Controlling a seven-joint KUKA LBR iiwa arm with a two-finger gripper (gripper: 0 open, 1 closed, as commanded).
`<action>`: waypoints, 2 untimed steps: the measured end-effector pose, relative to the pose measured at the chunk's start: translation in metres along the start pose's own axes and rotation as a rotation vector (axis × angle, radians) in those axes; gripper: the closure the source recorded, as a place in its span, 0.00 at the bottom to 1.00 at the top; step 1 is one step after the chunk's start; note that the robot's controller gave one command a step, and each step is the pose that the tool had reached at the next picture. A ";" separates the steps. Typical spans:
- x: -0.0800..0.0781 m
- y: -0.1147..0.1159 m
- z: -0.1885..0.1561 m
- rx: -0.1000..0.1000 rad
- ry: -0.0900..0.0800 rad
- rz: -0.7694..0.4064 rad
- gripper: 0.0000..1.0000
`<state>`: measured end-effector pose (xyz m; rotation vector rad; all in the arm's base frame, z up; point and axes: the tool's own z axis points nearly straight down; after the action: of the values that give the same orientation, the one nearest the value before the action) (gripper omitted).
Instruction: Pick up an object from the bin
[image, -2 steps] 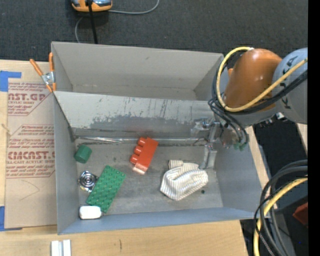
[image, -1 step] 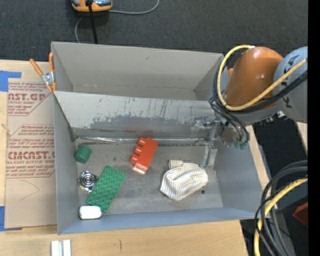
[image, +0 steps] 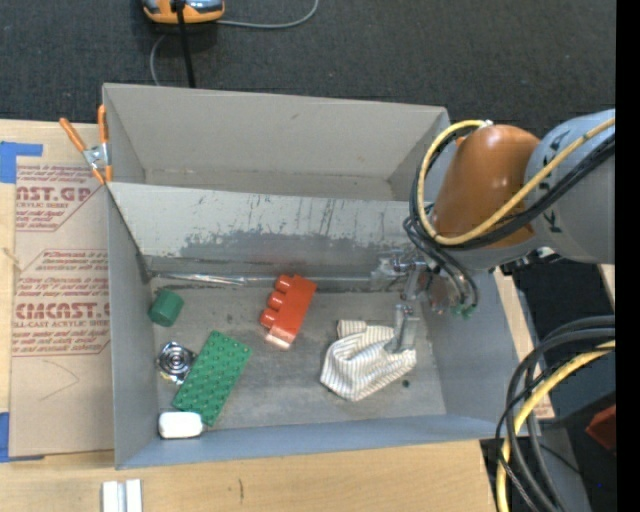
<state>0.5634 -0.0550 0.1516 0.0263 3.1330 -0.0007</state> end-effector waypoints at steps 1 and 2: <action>0.007 0.020 0.042 0.000 0.008 -0.060 0.00; 0.011 0.034 0.070 -0.001 0.001 -0.203 0.00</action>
Offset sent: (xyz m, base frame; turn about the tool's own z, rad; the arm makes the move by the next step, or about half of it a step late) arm -0.0110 0.0356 -0.0740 -0.2060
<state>0.5535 -0.0208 0.0812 -0.2910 3.1205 -0.0007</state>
